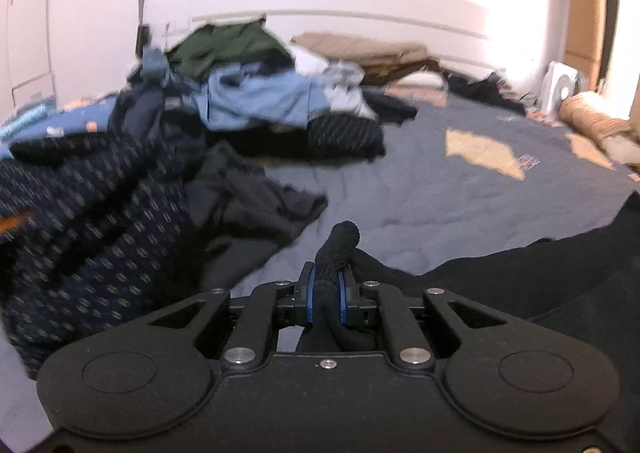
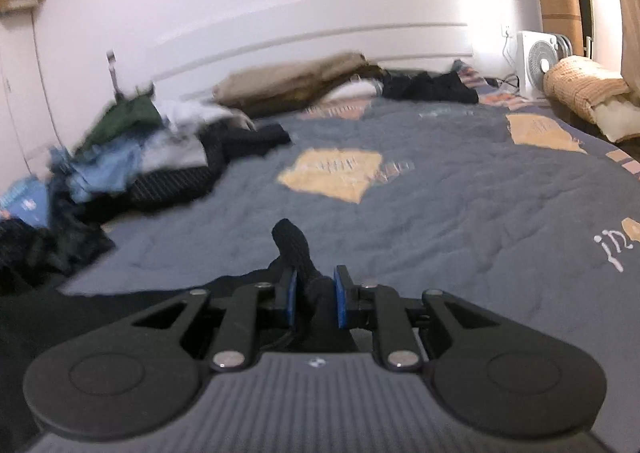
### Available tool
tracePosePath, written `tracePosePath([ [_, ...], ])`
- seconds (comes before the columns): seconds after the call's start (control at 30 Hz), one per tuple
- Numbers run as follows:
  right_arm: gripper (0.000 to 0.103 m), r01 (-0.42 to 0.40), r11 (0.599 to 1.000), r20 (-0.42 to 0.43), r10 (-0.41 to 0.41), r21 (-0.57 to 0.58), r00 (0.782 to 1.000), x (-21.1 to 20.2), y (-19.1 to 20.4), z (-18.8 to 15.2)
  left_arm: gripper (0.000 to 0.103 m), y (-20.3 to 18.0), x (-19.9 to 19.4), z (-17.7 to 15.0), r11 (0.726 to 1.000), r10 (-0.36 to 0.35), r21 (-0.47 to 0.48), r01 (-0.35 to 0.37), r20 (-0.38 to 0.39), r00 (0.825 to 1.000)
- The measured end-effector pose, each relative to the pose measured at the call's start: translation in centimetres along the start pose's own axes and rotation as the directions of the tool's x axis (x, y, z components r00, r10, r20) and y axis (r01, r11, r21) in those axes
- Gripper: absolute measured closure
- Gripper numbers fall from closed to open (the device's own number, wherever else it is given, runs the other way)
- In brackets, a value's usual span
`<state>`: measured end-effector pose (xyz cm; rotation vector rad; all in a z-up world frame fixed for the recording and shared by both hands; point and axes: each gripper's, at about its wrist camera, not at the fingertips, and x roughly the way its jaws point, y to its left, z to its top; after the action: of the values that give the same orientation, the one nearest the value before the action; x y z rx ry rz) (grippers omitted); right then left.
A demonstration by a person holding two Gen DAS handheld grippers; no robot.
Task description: Fold clothes
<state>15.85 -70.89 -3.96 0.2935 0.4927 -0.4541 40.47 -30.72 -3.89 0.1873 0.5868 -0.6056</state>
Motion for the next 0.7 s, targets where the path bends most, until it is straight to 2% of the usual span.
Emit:
tracePosePath([
  [0.13, 0.084, 0.040, 0.999, -0.057, -0.041, -0.006, 0.998, 3.0, 0.0, -1.7, 0.092, -0.1, 3.4, -1.2, 0.999, 0.039, 0.001, -0.039, -0.067, 0.997],
  [0.23, 0.081, 0.049, 0.998, -0.061, -0.047, 0.033, 0.997, 3.4, -0.5, -1.9, 0.090, 0.0, 3.8, -1.6, 0.999, 0.047, 0.002, -0.047, -0.086, 0.995],
  [0.33, 0.078, 0.054, 0.997, -0.029, -0.053, 0.054, 0.998, 2.5, -0.6, -1.3, 0.081, 0.4, 0.9, -1.3, 0.999, 0.037, -0.037, -0.039, -0.053, 0.998],
  [0.4, 0.067, 0.064, 0.995, -0.007, -0.063, 0.071, 0.998, 1.2, -0.7, -0.6, 0.077, 0.7, -1.0, -1.1, 0.997, 0.031, -0.063, -0.033, -0.030, 0.999],
  [0.43, 0.065, 0.078, 0.994, -0.007, -0.078, 0.079, 0.997, 0.4, -0.7, -0.2, 0.075, 0.8, -2.0, -1.0, 0.997, 0.028, -0.076, -0.029, -0.018, 0.999],
  [0.5, 0.062, 0.057, 0.994, -0.012, -0.057, 0.091, 0.998, -1.7, -0.7, 0.2, 0.062, 1.1, -3.9, -0.8, 0.995, 0.022, -0.102, -0.022, 0.005, 1.000],
  [0.53, 0.061, 0.038, 0.995, -0.009, -0.038, 0.097, 0.999, -3.0, -0.7, 0.3, 0.050, 1.2, -4.9, -0.6, 0.993, 0.020, -0.115, -0.018, 0.017, 1.000],
  [0.57, 0.060, 0.021, 0.995, -0.004, -0.021, 0.102, 1.000, -4.3, -0.6, 0.2, 0.046, 1.4, -5.9, -0.5, 0.992, 0.017, -0.128, -0.014, 0.028, 0.999],
  [0.7, 0.053, -0.037, 0.983, 0.015, 0.034, 0.180, 0.999, -10.5, -0.5, -1.6, 0.043, 1.1, -12.3, -3.2, 0.974, -0.046, -0.219, 0.060, 0.070, 0.996],
])
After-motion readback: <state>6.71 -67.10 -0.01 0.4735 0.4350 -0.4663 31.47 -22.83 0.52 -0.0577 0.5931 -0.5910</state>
